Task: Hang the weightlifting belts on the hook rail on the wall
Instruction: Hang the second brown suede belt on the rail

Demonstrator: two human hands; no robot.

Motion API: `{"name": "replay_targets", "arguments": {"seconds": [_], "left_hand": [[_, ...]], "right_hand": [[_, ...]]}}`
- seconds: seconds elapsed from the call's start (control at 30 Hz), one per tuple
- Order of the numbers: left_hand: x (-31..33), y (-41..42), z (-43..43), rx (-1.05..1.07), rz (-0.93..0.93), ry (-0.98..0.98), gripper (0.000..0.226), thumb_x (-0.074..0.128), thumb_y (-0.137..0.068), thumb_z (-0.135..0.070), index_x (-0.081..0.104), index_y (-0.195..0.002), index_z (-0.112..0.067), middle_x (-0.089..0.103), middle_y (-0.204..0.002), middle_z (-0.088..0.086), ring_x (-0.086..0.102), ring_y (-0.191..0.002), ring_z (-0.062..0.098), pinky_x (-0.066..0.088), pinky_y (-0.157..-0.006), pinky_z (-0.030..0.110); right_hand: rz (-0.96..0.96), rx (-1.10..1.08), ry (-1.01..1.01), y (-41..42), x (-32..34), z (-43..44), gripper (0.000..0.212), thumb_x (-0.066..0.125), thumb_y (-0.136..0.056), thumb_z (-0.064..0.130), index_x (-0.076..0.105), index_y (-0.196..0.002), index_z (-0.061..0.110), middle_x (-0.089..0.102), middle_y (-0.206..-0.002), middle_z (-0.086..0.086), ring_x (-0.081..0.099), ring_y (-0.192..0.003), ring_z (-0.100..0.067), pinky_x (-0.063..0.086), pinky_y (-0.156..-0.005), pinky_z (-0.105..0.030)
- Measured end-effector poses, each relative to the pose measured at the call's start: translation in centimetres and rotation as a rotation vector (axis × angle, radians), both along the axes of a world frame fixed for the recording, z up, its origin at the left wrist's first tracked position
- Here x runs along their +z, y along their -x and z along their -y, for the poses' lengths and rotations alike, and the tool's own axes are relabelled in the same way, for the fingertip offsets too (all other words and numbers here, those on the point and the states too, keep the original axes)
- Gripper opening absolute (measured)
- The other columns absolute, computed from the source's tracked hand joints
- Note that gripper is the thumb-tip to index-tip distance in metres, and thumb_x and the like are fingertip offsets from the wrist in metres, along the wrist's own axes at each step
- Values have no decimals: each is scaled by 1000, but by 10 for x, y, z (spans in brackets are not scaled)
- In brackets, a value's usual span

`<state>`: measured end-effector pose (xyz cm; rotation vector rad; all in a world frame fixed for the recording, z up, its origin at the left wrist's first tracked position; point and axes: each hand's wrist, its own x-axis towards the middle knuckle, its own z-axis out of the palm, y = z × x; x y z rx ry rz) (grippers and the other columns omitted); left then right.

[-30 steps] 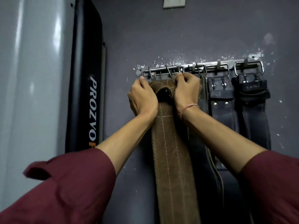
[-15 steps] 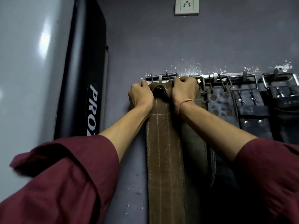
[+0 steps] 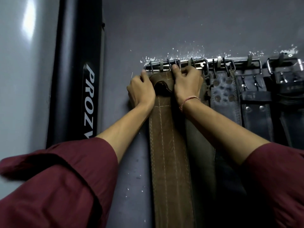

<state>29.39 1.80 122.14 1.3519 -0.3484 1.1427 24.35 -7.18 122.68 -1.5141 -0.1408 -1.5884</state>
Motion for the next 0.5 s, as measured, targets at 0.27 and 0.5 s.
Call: {"name": "replay_targets", "arguments": {"seconds": [0.27, 0.5], "left_hand": [[-60, 14, 3, -6, -38, 26, 58, 28, -105, -50, 59, -104, -1, 65, -109, 17, 56, -95, 26, 34, -75, 32], [-131, 57, 26, 216, 209, -152, 31, 43, -102, -32, 51, -118, -6, 48, -119, 12, 53, -108, 25, 45, -87, 30]], "right_hand": [[99, 174, 24, 13, -79, 23, 16, 76, -86, 20, 72, -96, 8, 72, -87, 3, 65, -72, 7, 55, -73, -15], [-74, 197, -2, 56, -142, 58, 16, 75, -84, 8, 71, -100, 9, 72, -92, 0, 67, -78, -3, 55, -76, -16]]}}
